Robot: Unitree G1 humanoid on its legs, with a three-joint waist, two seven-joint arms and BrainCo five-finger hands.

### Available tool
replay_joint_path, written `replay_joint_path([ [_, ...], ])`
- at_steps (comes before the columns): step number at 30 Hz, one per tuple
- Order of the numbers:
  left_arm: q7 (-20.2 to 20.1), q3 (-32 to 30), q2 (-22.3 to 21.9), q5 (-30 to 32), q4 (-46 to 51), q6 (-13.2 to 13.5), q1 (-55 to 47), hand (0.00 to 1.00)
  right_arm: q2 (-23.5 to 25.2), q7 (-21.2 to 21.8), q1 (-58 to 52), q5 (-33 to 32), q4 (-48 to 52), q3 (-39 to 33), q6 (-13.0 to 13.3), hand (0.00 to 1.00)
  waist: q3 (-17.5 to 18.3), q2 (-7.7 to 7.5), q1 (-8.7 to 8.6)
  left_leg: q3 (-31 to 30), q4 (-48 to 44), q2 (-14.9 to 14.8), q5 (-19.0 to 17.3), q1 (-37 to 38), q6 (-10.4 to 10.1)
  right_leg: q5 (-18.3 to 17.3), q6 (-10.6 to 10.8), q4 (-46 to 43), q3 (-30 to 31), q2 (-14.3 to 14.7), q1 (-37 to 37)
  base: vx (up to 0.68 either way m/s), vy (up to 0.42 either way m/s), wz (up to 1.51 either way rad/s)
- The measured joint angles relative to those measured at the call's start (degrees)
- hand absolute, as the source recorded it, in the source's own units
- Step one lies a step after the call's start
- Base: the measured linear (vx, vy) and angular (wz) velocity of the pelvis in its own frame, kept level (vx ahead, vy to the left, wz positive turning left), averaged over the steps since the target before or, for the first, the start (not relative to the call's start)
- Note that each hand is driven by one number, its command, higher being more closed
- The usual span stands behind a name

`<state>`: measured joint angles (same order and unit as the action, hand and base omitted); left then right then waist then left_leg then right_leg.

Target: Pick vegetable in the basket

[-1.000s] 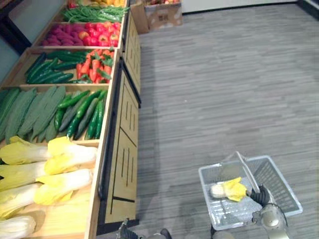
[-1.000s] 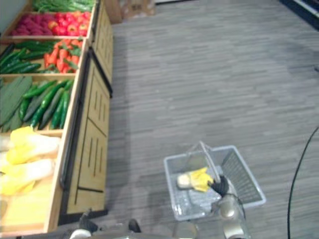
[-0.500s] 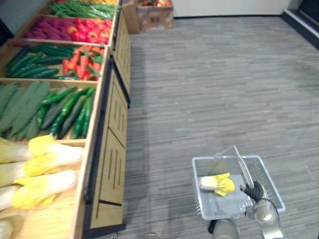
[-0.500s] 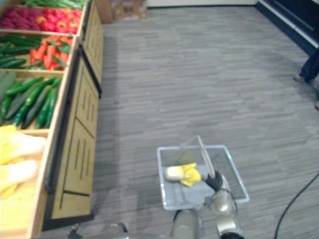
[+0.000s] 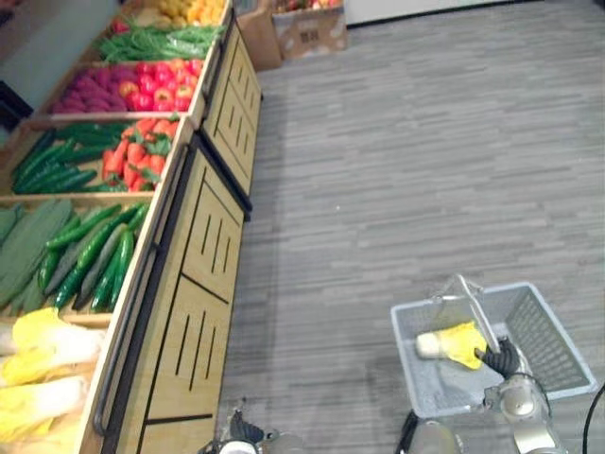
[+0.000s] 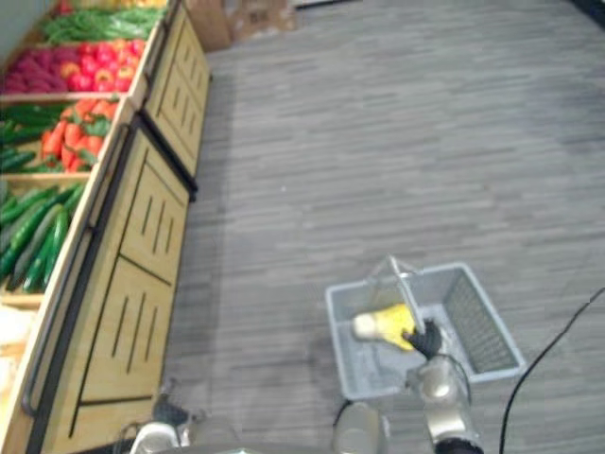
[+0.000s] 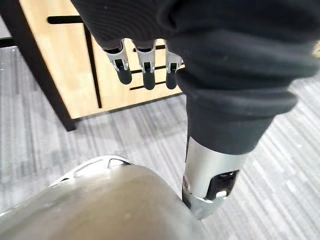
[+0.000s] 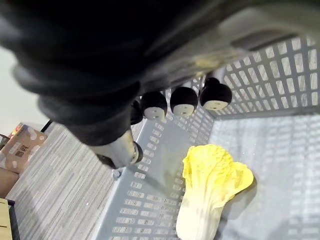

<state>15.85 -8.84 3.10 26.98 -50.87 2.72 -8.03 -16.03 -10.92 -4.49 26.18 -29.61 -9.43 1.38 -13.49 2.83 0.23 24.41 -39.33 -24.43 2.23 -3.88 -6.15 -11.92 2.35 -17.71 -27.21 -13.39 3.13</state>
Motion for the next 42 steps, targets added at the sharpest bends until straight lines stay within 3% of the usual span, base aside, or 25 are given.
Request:
replay_joint_path([
  [1,-0.3,0.0,0.0,0.0,0.7,0.3,0.0,0.0,-0.3,0.0,-0.4,0.0,-0.1,0.0,0.0,1.0,-0.1,-0.13,0.09,2.3,-0.8,1.7,-3.7,-2.2,0.5,0.0,0.1,2.4,-0.8,0.8,-2.6,0.18,-0.129,0.03],
  [3,-0.9,0.0,0.1,0.0,1.5,1.2,0.0,0.0,-1.3,0.0,-0.1,0.0,-0.1,0.2,0.0,1.0,0.0,-0.21,0.21,3.7,2.1,4.5,-6.0,-5.3,0.1,0.4,0.7,4.4,-0.8,1.0,-4.2,0.21,-0.043,-0.04],
  [6,-1.2,-0.1,-0.1,0.1,1.9,1.5,0.1,0.0,-1.4,0.0,0.0,0.0,-0.6,0.2,-0.1,1.0,-0.1,-0.26,0.47,3.2,17.7,10.2,-5.8,-7.0,-0.5,0.9,1.6,6.5,-1.0,0.5,-6.7,0.25,0.108,-0.08],
  [7,-1.2,-0.1,-0.3,0.2,1.6,1.5,0.0,0.0,-1.4,0.0,-0.1,0.1,-0.7,0.2,0.0,1.0,0.1,-0.01,0.69,1.3,28.4,13.4,-2.4,-6.8,-0.5,1.4,2.3,7.4,-1.0,0.3,-7.7,0.22,0.161,-0.14],
  [9,-1.2,-0.1,-0.6,0.3,0.8,1.0,-0.4,0.0,-1.5,0.0,-0.2,0.2,-0.9,0.4,0.0,1.0,0.8,1.24,1.68,-2.9,38.3,15.4,5.5,-7.0,0.4,1.7,3.9,9.1,-0.5,1.3,-9.3,0.29,0.236,-0.3],
  [10,-1.3,-0.2,0.0,0.5,0.1,0.3,-0.8,0.0,-0.8,0.0,0.3,0.3,-1.8,1.0,0.0,1.0,1.3,1.95,1.99,-4.4,38.2,15.8,5.7,-6.9,3.9,0.9,6.6,10.2,0.2,2.0,-11.3,0.3,0.234,-0.04],
  [11,-1.3,-0.2,0.3,0.5,-0.9,-0.4,-0.2,0.0,-0.1,0.0,0.3,0.3,-2.4,1.4,0.0,1.0,1.3,0.29,1.38,-4.7,37.5,17.2,5.7,-7.2,3.8,0.9,6.8,11.0,-0.1,1.0,-12.1,0.31,0.201,0.19],
  [12,-1.4,-0.2,1.7,0.7,-1.1,-0.8,-0.3,0.0,0.4,0.1,0.7,0.3,-2.4,2.7,0.1,1.0,1.0,-1.66,2.29,-4.5,36.0,18.4,3.0,-7.6,3.6,1.1,6.9,12.6,-0.3,0.0,-13.0,0.24,0.132,0.36],
  [14,-1.7,-0.6,1.8,0.7,-2.0,-1.7,-0.5,0.0,0.6,0.1,2.2,0.3,-2.4,3.3,0.3,1.0,0.7,-2.7,2.57,-4.3,32.9,19.2,0.6,-8.2,4.4,2.1,7.5,14.9,-0.2,-0.4,-14.8,0.19,0.093,0.06],
  [15,-1.9,-0.6,2.0,0.7,-2.0,-2.2,-1.3,0.0,0.6,0.3,3.2,0.3,-2.4,3.8,0.3,1.0,0.5,-2.83,3.24,-3.0,30.3,19.1,-1.4,-8.3,4.8,3.7,9.3,16.2,0.4,-0.8,-16.1,0.14,0.076,-0.25],
  [19,-2.6,0.0,1.8,0.8,-2.0,-2.5,-2.4,0.0,2.1,0.6,4.8,0.3,-1.8,6.0,1.3,1.0,0.4,-3.6,4.89,-1.0,27.0,17.8,-5.9,-7.9,3.7,4.9,10.8,16.7,1.9,-1.6,-17.2,0.06,0.031,-0.29],
  [22,-2.6,0.6,2.2,0.8,-2.5,-2.9,-2.3,0.0,2.4,0.6,4.2,0.3,-2.4,5.2,1.3,1.0,1.2,-4.52,4.44,3.4,27.7,18.2,-7.2,-7.0,4.0,2.8,14.0,6.5,0.7,-5.1,-13.0,0.13,0.076,0.2],
  [24,-2.6,0.9,2.7,0.8,-2.8,-3.0,-2.8,0.0,2.7,0.8,4.2,0.3,-2.6,5.4,0.5,1.0,1.2,-5.07,4.55,3.4,30.2,19.7,-7.2,-4.7,4.6,3.6,13.0,-11.1,3.1,-10.2,-5.6,0.18,0.199,0.33],
  [25,-2.6,2.0,4.0,0.8,-2.8,-3.0,-3.3,0.0,3.6,1.7,3.9,0.9,-2.8,6.0,-0.1,1.0,1.3,-6.9,4.68,2.8,31.4,21.5,-7.8,-2.6,5.4,8.0,10.5,-21.7,5.6,-13.7,-1.4,0.18,0.217,0.44],
  [26,-2.6,2.4,4.5,0.5,-2.5,-3.3,-3.4,0.0,4.0,2.2,2.9,0.9,-3.3,6.9,-0.8,1.0,1.5,-7.14,4.67,1.1,32.3,22.2,-8.5,-0.4,6.3,16.4,8.6,-28.2,8.8,-14.5,1.7,0.21,0.198,0.48],
  [27,-2.6,2.4,4.4,0.5,-2.1,-3.4,-3.6,0.0,4.2,2.3,2.4,0.9,-3.6,7.3,-0.8,1.0,1.6,-7.24,4.68,0.1,32.8,22.2,-8.7,0.7,6.9,17.5,9.3,-31.3,10.6,-14.2,3.1,0.27,0.13,0.52],
  [29,-2.5,2.8,4.5,0.2,-1.7,-3.6,-3.8,0.0,4.9,2.5,2.1,0.9,-3.8,7.6,-0.7,1.0,1.5,-7.27,4.4,-2.5,35.5,22.0,-9.5,5.3,7.9,8.1,6.5,-38.3,12.1,-11.5,8.3,0.33,0.094,0.42],
  [32,-2.4,2.7,4.4,0.2,-1.1,-4.0,-3.6,0.0,4.8,2.2,2.2,0.8,-2.4,6.9,-0.7,1.0,1.1,-6.35,2.86,-4.9,37.2,22.2,-9.6,9.3,7.9,3.3,4.0,-31.3,8.0,-9.0,10.2,0.28,0.028,0.61],
  [35,-2.4,2.5,4.4,0.2,-0.6,-4.0,-2.9,0.0,4.8,2.1,2.2,0.7,-1.6,4.4,-0.5,1.0,1.1,-6.26,1.53,-8.7,37.3,22.1,-9.7,10.0,7.9,4.3,4.9,-8.8,10.1,-4.6,11.8,0.32,-0.112,0.98],
  [37,-2.5,2.6,4.2,0.3,-1.1,-4.0,-2.5,0.0,4.7,1.9,1.9,0.8,-0.8,1.6,-0.6,1.0,1.0,-5.99,1.72,-11.4,37.3,21.3,-11.3,11.1,5.1,8.2,6.0,4.8,13.9,-4.5,12.1,0.35,-0.212,0.88],
  [38,-2.6,2.5,4.2,0.3,-1.7,-4.0,-2.5,0.0,4.7,1.9,1.9,0.8,-0.7,1.4,-0.6,1.0,1.1,-6.07,1.97,-12.2,37.1,21.1,-11.7,11.4,4.5,9.3,6.1,7.2,14.7,-4.9,12.3,0.42,-0.354,0.73],
  [39,-2.6,2.2,4.3,0.3,-2.6,-4.1,-3.1,0.0,4.7,1.9,1.9,0.9,-0.6,1.2,-0.6,1.0,1.1,-6.08,2.33,-14.0,36.8,20.2,-13.0,12.4,2.4,10.7,6.2,11.0,15.2,-5.9,12.1,0.36,-0.347,0.52],
  [40,-2.6,2.1,4.3,0.3,-3.0,-4.1,-3.1,0.0,4.8,1.9,1.8,1.0,-0.5,1.2,-0.6,1.0,1.1,-6.21,2.38,-14.6,36.6,19.8,-13.6,12.8,1.3,10.7,6.2,11.9,15.2,-6.1,11.6,0.44,-0.471,0.59],
  [41,-2.6,1.6,4.4,0.3,-4.0,-4.1,-3.4,0.0,4.7,1.9,1.4,1.0,-0.6,1.2,-0.6,1.0,1.2,-6.41,2.65,-15.8,36.2,18.9,-15.1,13.6,-1.1,13.5,7.2,11.7,15.0,-6.5,11.1,0.3,-0.349,0.37],
  [42,-2.5,1.4,4.1,0.3,-4.5,-4.2,-3.3,0.0,4.6,1.9,1.1,1.0,-0.5,0.8,-0.7,1.0,1.2,-5.54,2.74,-16.2,36.1,17.7,-15.8,14.0,-2.1,15.4,7.7,9.8,14.6,-5.8,11.2,0.37,-0.437,0.5],
])
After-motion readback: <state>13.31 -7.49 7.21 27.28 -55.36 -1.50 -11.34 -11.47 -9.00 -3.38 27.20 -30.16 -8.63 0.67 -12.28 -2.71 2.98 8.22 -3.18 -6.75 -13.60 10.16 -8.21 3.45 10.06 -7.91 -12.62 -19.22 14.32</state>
